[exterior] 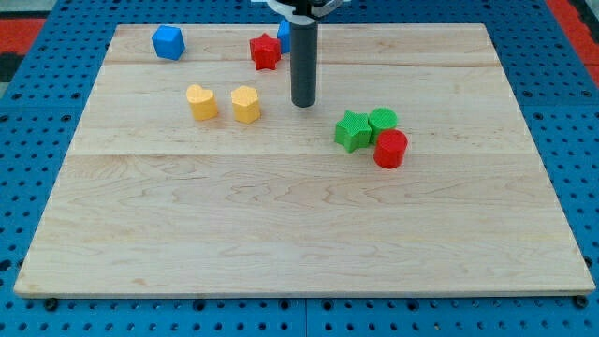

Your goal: Separate green circle from green star and red circle

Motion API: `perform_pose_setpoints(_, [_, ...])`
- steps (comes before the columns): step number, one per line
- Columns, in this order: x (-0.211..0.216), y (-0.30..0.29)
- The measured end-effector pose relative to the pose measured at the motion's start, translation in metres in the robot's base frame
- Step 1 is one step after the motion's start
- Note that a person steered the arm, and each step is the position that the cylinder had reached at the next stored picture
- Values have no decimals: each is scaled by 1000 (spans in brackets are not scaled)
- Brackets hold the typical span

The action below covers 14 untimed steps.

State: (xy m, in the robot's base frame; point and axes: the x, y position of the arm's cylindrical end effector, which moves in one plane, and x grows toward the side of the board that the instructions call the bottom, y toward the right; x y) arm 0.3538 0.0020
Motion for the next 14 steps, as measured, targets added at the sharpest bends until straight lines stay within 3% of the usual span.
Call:
perform_pose_setpoints(2, [89,-21])
perform_pose_setpoints(4, [113,72])
perform_pose_setpoints(7, [58,86])
perform_pose_setpoints(10, [20,150])
perform_pose_setpoints(14, [-91,162])
